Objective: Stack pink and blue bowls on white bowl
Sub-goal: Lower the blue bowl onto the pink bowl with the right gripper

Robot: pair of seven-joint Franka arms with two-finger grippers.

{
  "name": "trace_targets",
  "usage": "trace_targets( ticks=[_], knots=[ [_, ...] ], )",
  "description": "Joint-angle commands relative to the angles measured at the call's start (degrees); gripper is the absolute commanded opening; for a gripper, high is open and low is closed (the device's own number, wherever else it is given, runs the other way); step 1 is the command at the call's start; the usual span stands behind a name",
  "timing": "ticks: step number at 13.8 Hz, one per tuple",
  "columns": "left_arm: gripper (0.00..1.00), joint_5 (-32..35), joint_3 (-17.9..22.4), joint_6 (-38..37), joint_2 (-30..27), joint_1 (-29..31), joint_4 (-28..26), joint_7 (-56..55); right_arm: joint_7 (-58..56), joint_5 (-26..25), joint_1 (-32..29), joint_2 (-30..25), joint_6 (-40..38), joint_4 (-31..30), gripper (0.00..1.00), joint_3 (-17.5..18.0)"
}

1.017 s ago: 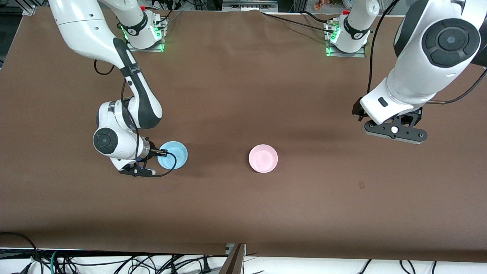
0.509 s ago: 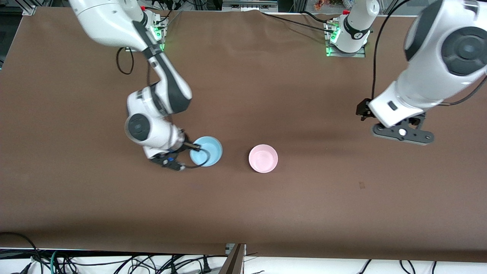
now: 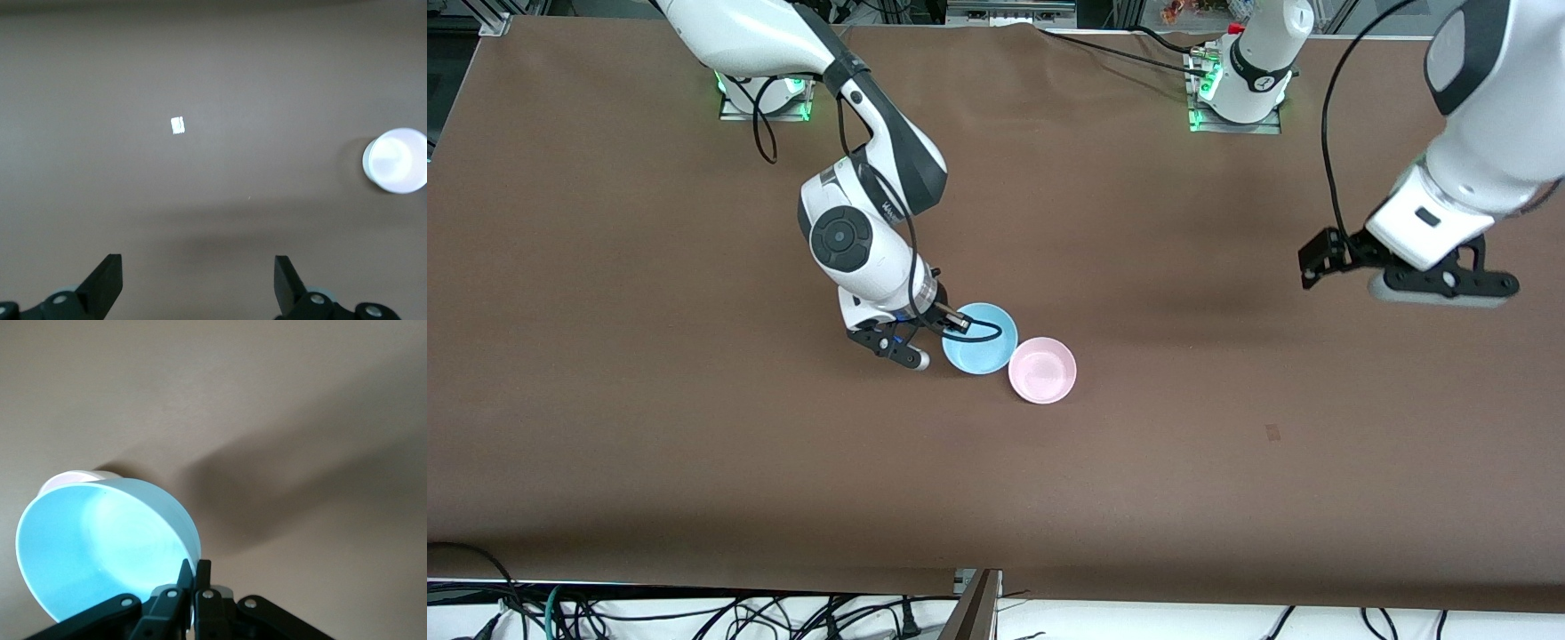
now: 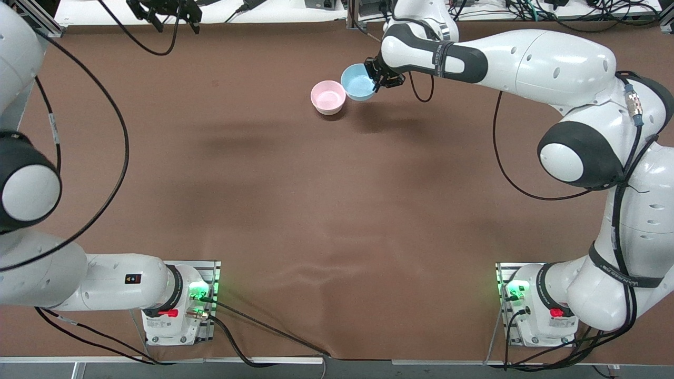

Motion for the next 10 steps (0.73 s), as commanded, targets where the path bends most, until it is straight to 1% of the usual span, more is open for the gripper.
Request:
trace_targets(
  ticks=[1,2,3,5,7,9,10],
  knots=[
    [1.0,-0.9,1.5,0.3,-2.2,0.0,-3.2,0.9,4.1,0.9,2.2,6.3,5.0,6.6,0.0,-0.2],
    [1.0,-0.9,1.5,0.1,-2.2,0.1,-3.1,0.7,6.6,0.9,3.2,9.4,9.8,9.1,0.0,-0.2],
    [1.0,-0.9,1.5,-0.5,-2.2,0.2,-3.0,0.1,8.7,0.9,4.0,11.9,12.3,11.1,0.0,-0.2],
    [1.0,-1.5,1.4,-3.9,-2.5,2.3,-1.9,0.9,9.0,1.0,4.5,13.5,13.1,12.1,0.0,-0.2],
    [1.0,-1.0,1.5,-4.3,-2.2,3.1,-0.2,0.9,9.2,1.1,4.5,14.0,13.5,12.7,0.0,-0.1],
    [1.0,-0.9,1.5,-5.5,-2.1,3.7,1.1,0.5,9.3,3.4,4.5,15.5,14.1,14.8,0.0,0.4],
    [1.0,-0.9,1.4,-7.3,-1.9,3.7,2.0,0.5,9.4,3.7,4.5,16.0,14.1,15.5,0.0,0.4]
  ],
)
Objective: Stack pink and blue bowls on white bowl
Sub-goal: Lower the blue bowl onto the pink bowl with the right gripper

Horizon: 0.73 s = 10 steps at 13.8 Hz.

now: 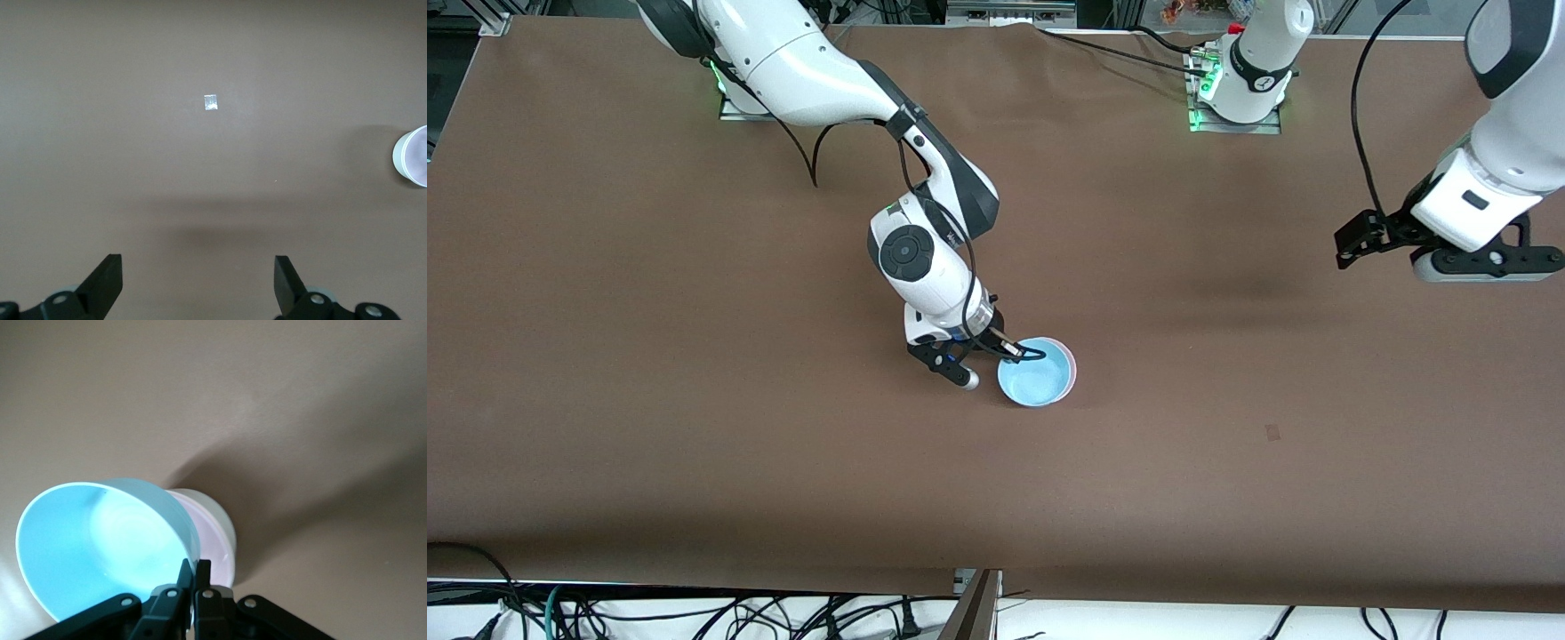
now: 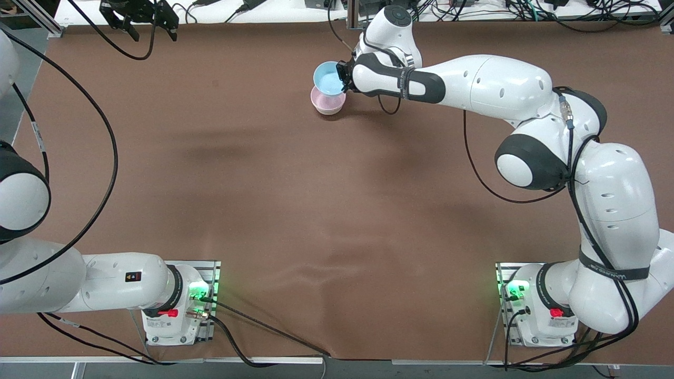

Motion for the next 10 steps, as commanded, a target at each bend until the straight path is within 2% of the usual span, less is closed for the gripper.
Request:
trace_targets(
  ticks=[1,10],
  knots=[
    [1.0,-1.0,-0.2,-5.1,-0.1,0.5,2.6,0.7,0.9,1.7,0.1,2.2,0.1,4.0,0.0,0.5],
    [1.0,-0.9,-0.7,-6.0,-0.4,0.6,2.6,0.2,5.5,3.5,0.8,2.7,-2.6,3.8,0.0,0.6]
  ],
)
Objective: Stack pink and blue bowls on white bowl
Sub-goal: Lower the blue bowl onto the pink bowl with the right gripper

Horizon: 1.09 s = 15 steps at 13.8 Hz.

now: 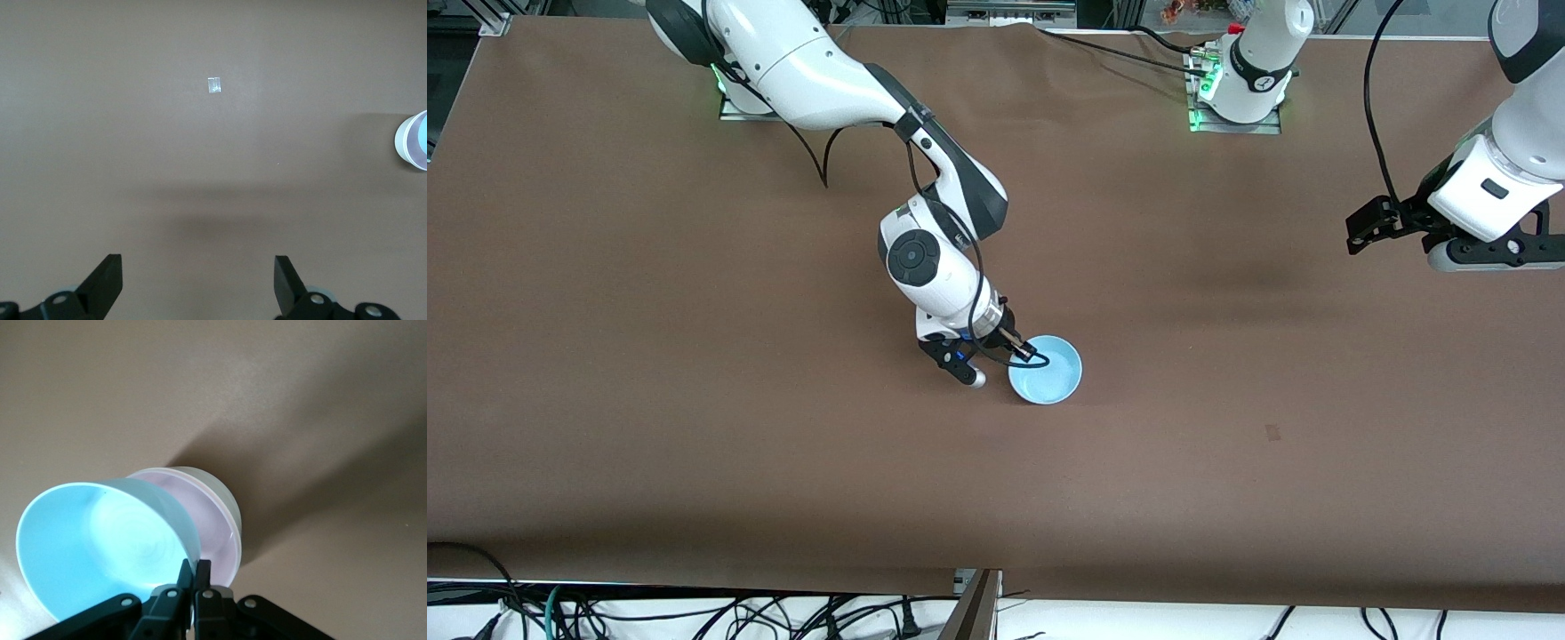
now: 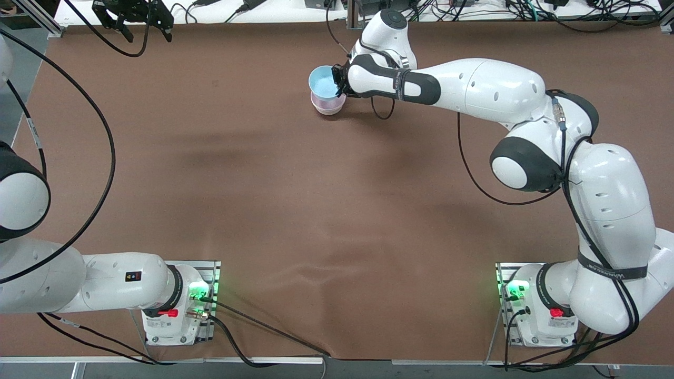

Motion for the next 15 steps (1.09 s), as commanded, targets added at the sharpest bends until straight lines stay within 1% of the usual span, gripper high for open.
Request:
trace_targets(
  ticks=[1,6,13,14,15],
  knots=[
    [1.0,-0.9,-0.9,-1.4,-0.5,0.4,0.8,0.1,1.6,1.0,0.0,1.1,-1.3,2.2,0.0,0.2],
    [1.0,-0.9,-2.6,-1.6,-0.6,0.2,0.8,0.1,1.7,0.9,0.0,1.8,-1.3,2.2,0.0,0.2],
    [1.0,-0.9,-2.5,-1.6,-0.5,0.2,0.8,0.1,1.4,1.0,0.0,2.0,-0.9,2.2,0.0,0.2],
    [1.0,-0.9,-2.5,-1.6,-0.6,0.2,0.8,0.1,1.4,1.0,0.0,2.0,-0.9,2.2,0.05,0.2],
    [1.0,-0.9,-2.6,-1.6,-0.5,0.2,0.8,0.1,1.3,1.0,0.0,2.0,-0.9,2.2,0.15,0.2]
  ],
)
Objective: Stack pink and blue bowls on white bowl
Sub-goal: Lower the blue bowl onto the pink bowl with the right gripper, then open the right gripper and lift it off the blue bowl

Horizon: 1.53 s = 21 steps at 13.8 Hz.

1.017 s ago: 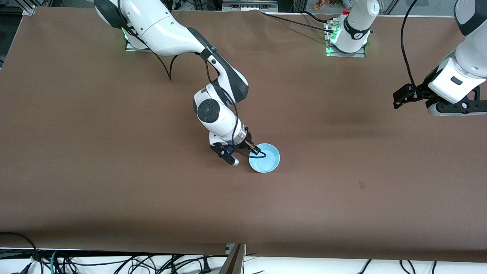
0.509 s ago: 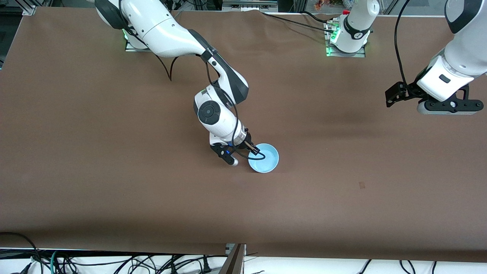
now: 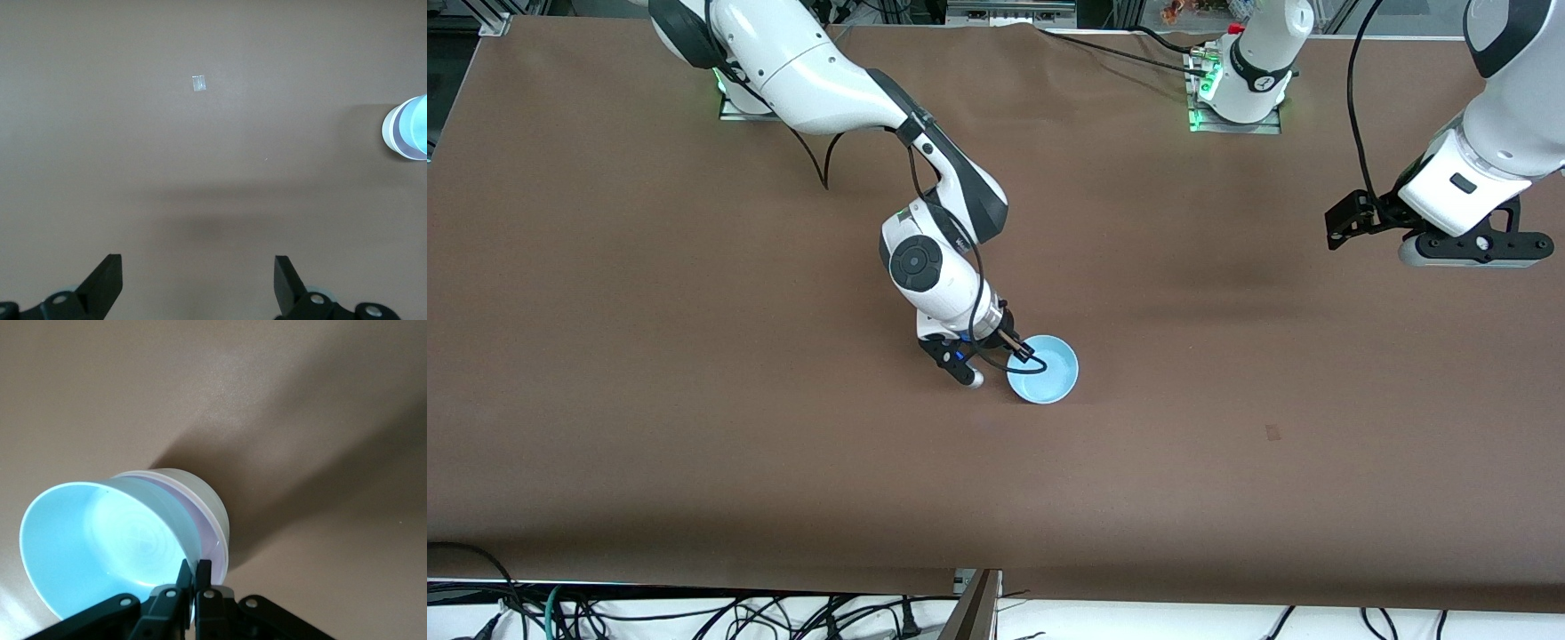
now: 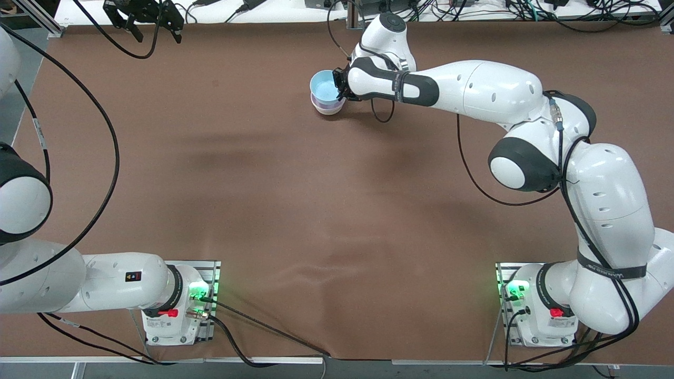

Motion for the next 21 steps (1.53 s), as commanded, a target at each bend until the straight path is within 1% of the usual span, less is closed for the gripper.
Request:
trace_targets(
  ticks=[1,2,3,4,5,8,10,12,13,14,15,16,17,18,19,20,21],
  knots=[
    [1.0,-0.9,-0.2,-1.2,-0.6,0.3,0.7,0.1,0.2,1.0,0.0,1.2,-0.7,2.2,0.25,0.1],
    [1.0,-0.9,-0.2,-1.2,-0.6,0.3,0.6,0.1,0.2,1.0,-0.1,1.2,-0.7,2.2,0.43,0.1],
    [1.0,-0.9,-0.2,-1.2,-0.6,0.3,0.6,0.1,0.2,1.0,-0.1,1.2,-0.7,2.3,0.7,0.1],
    [1.0,-0.9,-0.2,-1.1,-0.5,0.3,0.7,0.1,0.2,1.0,-0.1,1.2,-0.7,2.3,0.85,0.1],
    [1.0,-0.9,-0.2,-1.2,-0.5,0.2,0.7,0.1,0.3,1.0,-0.1,0.9,-0.9,2.3,0.94,0.1],
    [1.0,-0.9,-0.1,-1.2,-0.6,0.3,0.6,0.2,0.4,1.9,-0.6,-0.4,-1.2,2.5,0.98,0.1],
    [1.0,-0.9,0.0,-1.2,-0.5,0.4,0.7,0.2,0.7,1.6,-1.5,-3.7,-2.1,2.4,0.98,-0.5],
    [1.0,-0.9,0.0,-1.2,-0.6,0.4,0.6,0.2,0.8,1.7,-2.1,-8.6,-2.5,1.6,0.98,-3.0],
    [1.0,-0.9,0.0,-1.2,-0.5,0.5,0.6,0.2,0.7,1.9,-2.3,-11.5,-3.6,0.6,0.98,-4.1],
    [1.0,-0.9,0.0,-1.2,-0.5,0.4,0.6,0.2,0.2,1.9,-2.7,-14.8,-6.4,-0.7,0.99,-5.5],
    [1.0,-0.9,0.0,-1.2,-0.6,0.4,0.6,0.2,-0.8,1.4,-3.2,-18.4,-11.9,-1.7,0.99,-7.3],
    [1.0,-0.9,-0.1,-1.2,-0.6,0.4,0.6,0.2,-3.9,1.6,-3.4,-21.6,-19.4,-1.8,0.99,-9.1],
    [1.0,-0.9,-0.1,-1.2,-0.6,0.4,0.6,0.2,-10.4,2.2,-4.1,-24.7,-26.9,-2.2,0.99,-10.9],
    [1.0,-0.9,-0.1,-1.2,-0.5,0.3,0.7,0.1,-17.5,3.3,-5.6,-27.6,-32.8,-2.4,0.99,-12.2],
    [1.0,-0.9,-0.2,-1.2,-0.5,0.3,0.7,0.1,-21.6,4.0,-6.9,-30.1,-36.7,-2.4,0.99,-13.9],
    [1.0,-0.9,-0.2,-1.2,-0.6,0.3,0.7,0.1,-24.6,3.6,-7.1,-32.5,-40.6,-2.4,0.99,-16.5],
    [1.0,-0.9,-0.2,-1.2,-0.6,0.3,0.7,0.1,-27.8,3.1,-7.1,-34.5,-46.1,-2.5,0.99,-19.3]
  ],
)
